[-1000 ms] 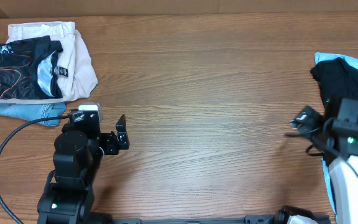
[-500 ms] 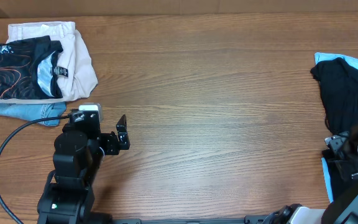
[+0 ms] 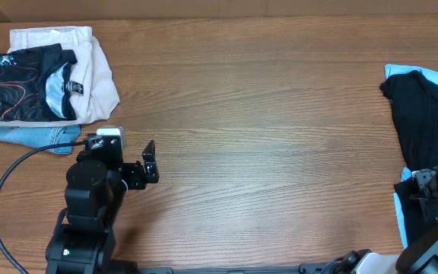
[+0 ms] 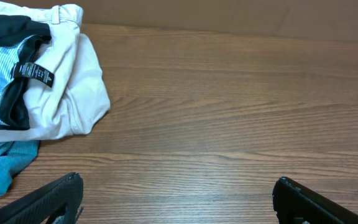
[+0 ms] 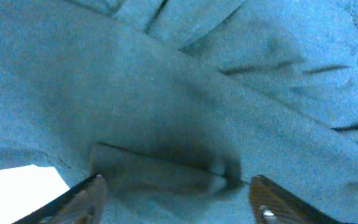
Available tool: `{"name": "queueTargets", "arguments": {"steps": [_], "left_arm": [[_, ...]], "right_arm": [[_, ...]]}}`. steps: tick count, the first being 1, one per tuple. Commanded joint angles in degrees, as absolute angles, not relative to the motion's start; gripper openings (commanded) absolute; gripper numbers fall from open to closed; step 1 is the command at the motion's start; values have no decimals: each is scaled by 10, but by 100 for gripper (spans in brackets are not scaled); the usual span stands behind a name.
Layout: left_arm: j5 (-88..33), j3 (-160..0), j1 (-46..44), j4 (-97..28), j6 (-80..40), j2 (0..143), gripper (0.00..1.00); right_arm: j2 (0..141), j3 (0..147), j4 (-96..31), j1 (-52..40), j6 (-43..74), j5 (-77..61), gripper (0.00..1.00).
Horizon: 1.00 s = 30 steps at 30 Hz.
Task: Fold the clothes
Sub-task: 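Reach the right gripper to the black T-shirt and grasp it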
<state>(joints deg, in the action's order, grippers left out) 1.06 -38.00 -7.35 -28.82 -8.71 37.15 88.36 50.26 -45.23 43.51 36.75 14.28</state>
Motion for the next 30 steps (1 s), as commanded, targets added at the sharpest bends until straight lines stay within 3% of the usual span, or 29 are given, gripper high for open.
{"name": "queueTargets", "arguments": {"steps": [1, 4, 7, 9, 11, 13, 22, 28, 29, 30], "left_arm": [[4, -395, -69, -286, -94, 370, 100], [4, -395, -69, -287, -95, 370, 100], [4, -395, -69, -287, -95, 370, 100], [4, -395, -69, -287, -95, 370, 100], [4, -395, -69, -286, -95, 370, 100], [4, -395, -69, -286, -95, 370, 100], [4, -395, -69, -284, -95, 370, 100], [4, -395, -69, -285, -95, 370, 100], [4, -395, -69, -285, -95, 370, 100], [4, -395, -69, -285, -95, 370, 100]], "right_arm": [[889, 509, -440, 437, 371, 152, 74], [894, 509, -431, 437, 361, 152, 73], [898, 509, -425, 437, 355, 152, 62], [898, 509, -425, 437, 353, 152, 46], [898, 509, -425, 437, 345, 150, 18], [898, 509, -425, 437, 345, 149, 4], [886, 539, -432, 423, 295, 49, 4], [855, 571, -463, 401, 289, 94, 6], [855, 571, -463, 402, 289, 95, 31], [856, 570, -464, 404, 289, 94, 48]]}}
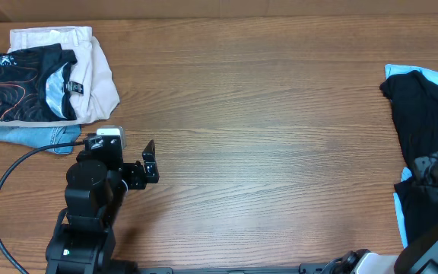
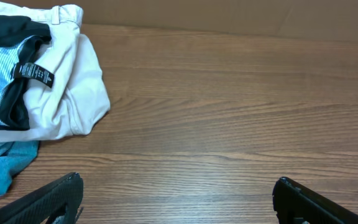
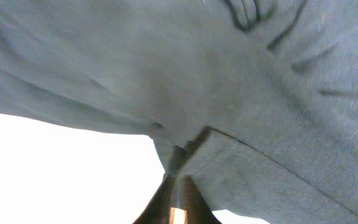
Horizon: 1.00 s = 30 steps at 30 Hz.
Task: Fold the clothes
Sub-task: 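Reach the right gripper to the black T-shirt and grasp it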
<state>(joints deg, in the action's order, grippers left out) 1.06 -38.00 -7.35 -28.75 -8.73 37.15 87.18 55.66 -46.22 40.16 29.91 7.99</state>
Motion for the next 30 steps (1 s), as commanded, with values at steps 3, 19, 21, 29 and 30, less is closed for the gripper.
{"name": "queueTargets", "arguments": {"steps": [3, 19, 21, 29, 30], "left_arm": [[4, -395, -69, -285, -95, 370, 100], [1, -395, -69, -289, -95, 370, 100], [-1, -395, -69, -289, -95, 370, 100], [-1, -395, -69, -290, -95, 370, 100], [-1, -395, -69, -290, -95, 370, 100]], "right_arm": [[859, 561, -464, 406, 289, 100, 54], [906, 498, -399, 406, 289, 156, 61], [906, 498, -397, 406, 289, 156, 58], [906, 487, -393, 406, 289, 156, 4], [906, 485, -391, 406, 289, 156, 4]]}}
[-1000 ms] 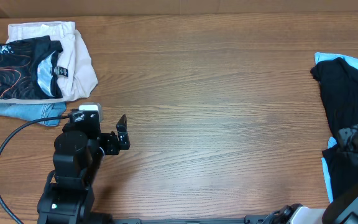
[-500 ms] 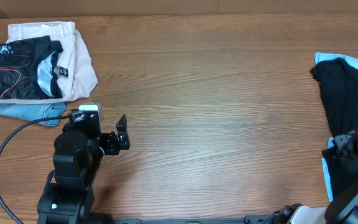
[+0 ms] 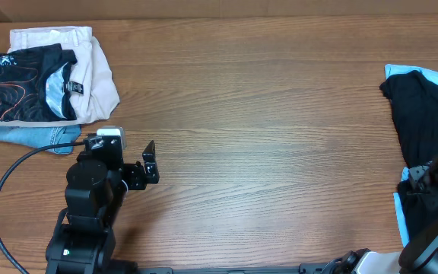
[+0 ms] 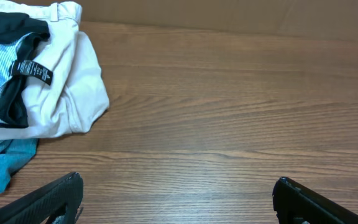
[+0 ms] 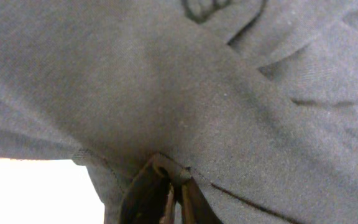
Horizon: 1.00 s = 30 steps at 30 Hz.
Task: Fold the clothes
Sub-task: 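Reach the right gripper to the black T-shirt and grasp it, then drag the black T-shirt leftward toward the table center with the right gripper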
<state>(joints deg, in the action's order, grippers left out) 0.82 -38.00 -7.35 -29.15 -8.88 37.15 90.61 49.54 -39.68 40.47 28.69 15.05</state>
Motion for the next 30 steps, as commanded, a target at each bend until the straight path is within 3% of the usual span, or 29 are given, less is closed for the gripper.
{"name": "queueTargets", "arguments": {"steps": [1, 6, 14, 22, 30], "left_arm": [[-1, -395, -69, -290, -95, 370, 100], [0, -395, -69, -289, -95, 370, 100], [0, -395, -69, -289, -95, 370, 100], [0, -395, -69, -284, -95, 370, 100], [0, -395, -69, -285, -95, 370, 100]], "right_arm": [[906, 483, -388, 406, 289, 152, 4], [904, 498, -393, 403, 281, 98, 4], [855, 639, -512, 343, 217, -45, 4], [795, 725, -583, 85, 191, -100, 4], [852, 725, -417, -222, 245, -25, 4]]}}
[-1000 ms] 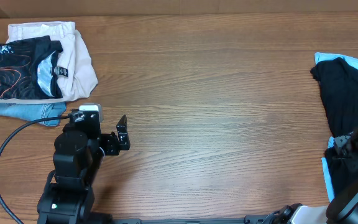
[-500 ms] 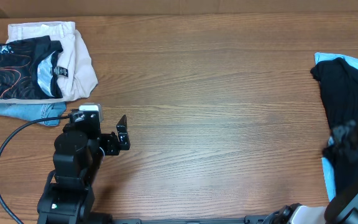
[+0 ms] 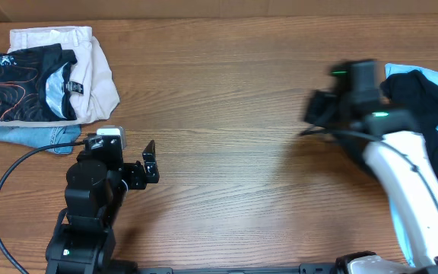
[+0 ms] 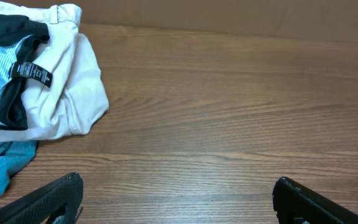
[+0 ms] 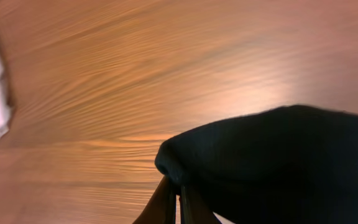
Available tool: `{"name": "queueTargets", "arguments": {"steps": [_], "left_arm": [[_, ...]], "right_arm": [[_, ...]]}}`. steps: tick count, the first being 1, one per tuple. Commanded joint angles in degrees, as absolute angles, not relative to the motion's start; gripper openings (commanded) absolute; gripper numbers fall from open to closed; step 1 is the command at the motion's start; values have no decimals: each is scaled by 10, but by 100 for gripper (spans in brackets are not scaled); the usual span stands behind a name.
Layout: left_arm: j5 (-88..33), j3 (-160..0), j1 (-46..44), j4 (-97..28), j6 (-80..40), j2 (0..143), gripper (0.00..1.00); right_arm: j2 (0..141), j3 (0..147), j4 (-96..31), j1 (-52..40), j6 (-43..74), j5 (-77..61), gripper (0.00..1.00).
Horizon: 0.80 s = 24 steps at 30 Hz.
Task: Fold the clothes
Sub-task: 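Drag the black T-shirt leftward toward the table center with the right gripper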
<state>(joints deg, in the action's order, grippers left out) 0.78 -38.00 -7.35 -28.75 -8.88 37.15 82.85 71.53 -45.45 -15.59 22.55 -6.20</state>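
My right gripper (image 5: 176, 190) is shut on a fold of the black garment (image 5: 278, 155), held above the wood. In the overhead view the right gripper (image 3: 316, 113) is blurred over the table's right half. The black garment (image 3: 424, 103) trails from it back to the right edge, over a light blue garment (image 3: 436, 75). My left gripper (image 3: 149, 160) hangs open at the lower left with nothing between its fingers (image 4: 55, 196), and in its own view the left gripper (image 4: 178, 200) spans bare wood.
A stack of folded clothes sits at the far left corner: a white piece (image 3: 93, 72), a black patterned piece (image 3: 17, 84) on top, blue denim (image 3: 17, 135) underneath. A black cable (image 3: 6, 179) loops by the left arm. The wooden table (image 3: 234, 152) lies between the arms.
My right gripper, shut on the black garment at the right edge, now stands well to the left over the table with the garment pulled after it. The left arm has not moved.
My right gripper was open, pressed down on the blue and dark cloth at the right edge. Then it was shut on a fold of the black garment and stayed there. Now it holds that fold out over the table. The left gripper stayed open and still.
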Motion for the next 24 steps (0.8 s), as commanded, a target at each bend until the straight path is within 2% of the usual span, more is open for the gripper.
{"name": "queueTargets", "arguments": {"steps": [1, 5, 7, 8, 9, 10, 11, 14, 17, 19, 24], "left_arm": [[0, -395, -69, -285, -95, 370, 100], [1, -395, -69, -284, -95, 370, 100], [2, -395, -69, -284, -95, 370, 100], [2, -395, -69, -284, -95, 371, 100], [2, -395, -69, -284, -95, 371, 100], [2, -395, -69, -284, -95, 371, 100], [1, -395, -69, -284, -95, 371, 100], [-1, -395, -69, -283, -100, 373, 100], [-11, -395, -69, -275, -121, 383, 100], [-46, -395, -72, -262, -125, 402, 100], [-81, -399, -107, -232, -175, 480, 100]], "right_arm": [[867, 725, -389, -250, 244, -3, 4], [916, 725, -310, -315, 241, 62, 7], [924, 725, -297, -320, 237, 70, 12], [924, 725, -298, -320, 237, 80, 28], [922, 725, -302, -316, 237, 98, 55], [917, 726, -309, -310, 238, 114, 72], [911, 730, -321, -303, 238, 128, 78], [875, 755, -396, -264, 238, 162, 85], [831, 774, -463, -209, 239, 171, 87], [797, 775, -508, -162, 239, 169, 93], [749, 775, -620, -54, 240, 158, 95]]}}
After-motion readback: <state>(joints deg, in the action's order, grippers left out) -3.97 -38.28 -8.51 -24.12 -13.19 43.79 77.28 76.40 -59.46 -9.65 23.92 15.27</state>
